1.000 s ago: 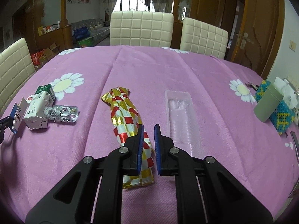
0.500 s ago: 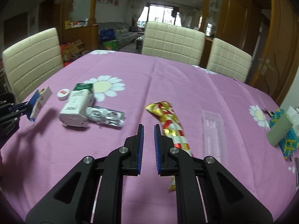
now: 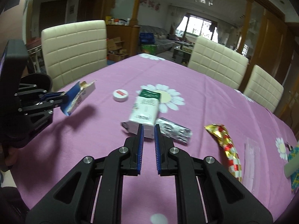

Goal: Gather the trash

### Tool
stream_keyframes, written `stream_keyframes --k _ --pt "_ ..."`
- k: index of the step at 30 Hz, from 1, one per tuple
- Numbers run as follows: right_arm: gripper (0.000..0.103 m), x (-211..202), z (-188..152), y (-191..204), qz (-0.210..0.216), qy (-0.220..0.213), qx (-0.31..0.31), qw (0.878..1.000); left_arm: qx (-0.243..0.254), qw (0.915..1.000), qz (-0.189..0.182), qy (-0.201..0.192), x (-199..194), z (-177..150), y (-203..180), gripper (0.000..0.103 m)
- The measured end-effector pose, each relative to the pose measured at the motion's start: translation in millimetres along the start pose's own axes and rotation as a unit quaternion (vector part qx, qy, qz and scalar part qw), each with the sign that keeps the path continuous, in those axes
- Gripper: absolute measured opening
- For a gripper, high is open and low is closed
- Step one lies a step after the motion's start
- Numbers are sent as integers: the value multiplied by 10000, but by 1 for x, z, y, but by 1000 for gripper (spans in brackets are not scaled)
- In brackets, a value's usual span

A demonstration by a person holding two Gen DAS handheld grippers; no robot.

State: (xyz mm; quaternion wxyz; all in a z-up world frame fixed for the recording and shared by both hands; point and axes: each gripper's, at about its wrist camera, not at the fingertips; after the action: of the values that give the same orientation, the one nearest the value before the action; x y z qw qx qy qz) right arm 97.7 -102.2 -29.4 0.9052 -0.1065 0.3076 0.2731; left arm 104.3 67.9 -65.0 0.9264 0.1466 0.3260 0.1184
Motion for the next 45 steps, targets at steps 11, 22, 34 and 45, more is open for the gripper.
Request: stream_keyframes --k 11,22,34,45 --pt "12 13 25 47 916 -62 -321 9953 -292 9989 366 -23 -2 -14 41 6" --pt "12 4 25 41 535 -197 -268 9980 -471 9979 439 20 -3 -24 61 6" --pt "46 -40 -42 -114 -1363 210 1303 9818 -69 9979 -649 10 -11 14 -35 7" --pt "61 -60 -91 -201 -1960 331 2211 9548 470 9926 -1108 -163 -33 32 -115 7"
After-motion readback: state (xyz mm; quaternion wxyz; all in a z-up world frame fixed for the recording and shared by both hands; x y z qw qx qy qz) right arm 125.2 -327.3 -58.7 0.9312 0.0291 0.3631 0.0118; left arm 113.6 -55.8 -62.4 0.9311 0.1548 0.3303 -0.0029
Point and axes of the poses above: each gripper's, at about its wrist camera, not at the fingertips, and x roughly the way its jaws point, y to its left, z to its top, and after that the axes turned 12 degrees about z, right-handed
